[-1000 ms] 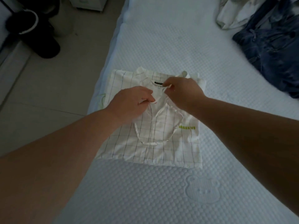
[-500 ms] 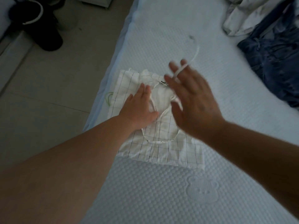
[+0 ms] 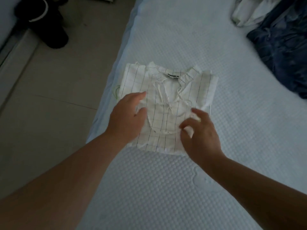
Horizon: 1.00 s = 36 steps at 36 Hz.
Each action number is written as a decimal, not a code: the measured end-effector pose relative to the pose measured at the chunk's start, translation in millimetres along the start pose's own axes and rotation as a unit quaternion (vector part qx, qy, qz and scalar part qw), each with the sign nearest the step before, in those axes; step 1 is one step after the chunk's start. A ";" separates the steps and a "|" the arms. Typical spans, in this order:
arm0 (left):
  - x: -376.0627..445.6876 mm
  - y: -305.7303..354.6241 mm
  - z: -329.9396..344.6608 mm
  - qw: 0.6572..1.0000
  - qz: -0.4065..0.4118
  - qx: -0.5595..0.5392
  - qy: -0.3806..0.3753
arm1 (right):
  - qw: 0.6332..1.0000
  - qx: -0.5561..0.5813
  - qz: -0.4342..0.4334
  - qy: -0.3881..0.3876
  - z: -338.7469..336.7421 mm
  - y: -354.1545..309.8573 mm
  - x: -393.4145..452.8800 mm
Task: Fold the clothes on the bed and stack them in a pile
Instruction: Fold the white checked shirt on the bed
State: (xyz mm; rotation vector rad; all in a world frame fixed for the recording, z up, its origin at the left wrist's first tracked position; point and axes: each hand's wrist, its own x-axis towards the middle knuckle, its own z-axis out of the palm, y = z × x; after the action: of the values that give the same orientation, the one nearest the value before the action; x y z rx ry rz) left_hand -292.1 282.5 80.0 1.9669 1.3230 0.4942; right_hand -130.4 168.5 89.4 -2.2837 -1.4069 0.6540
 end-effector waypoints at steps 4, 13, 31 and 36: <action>-3.1 3.4 22.1 0.975 0.037 0.167 -0.144 | 0.993 0.036 -0.024 0.106 -2.8 -1.0 5.0; -4.6 -19.4 44.5 0.916 0.015 0.330 -0.228 | 0.976 -0.129 -0.050 -0.168 29.0 27.1 20.5; -169.3 101.7 19.5 0.965 -0.106 0.092 -0.220 | 0.939 -0.034 0.246 -0.237 -110.3 104.8 -187.5; -189.9 139.2 61.6 0.951 -0.106 0.098 -0.274 | 0.924 -0.042 0.285 -0.251 -152.5 158.7 -218.0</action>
State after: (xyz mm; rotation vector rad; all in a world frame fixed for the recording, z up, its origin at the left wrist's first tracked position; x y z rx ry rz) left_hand -239.3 56.5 153.3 1.8921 1.2258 -0.2852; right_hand -14.2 -107.1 169.8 -2.7385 -0.9364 1.4667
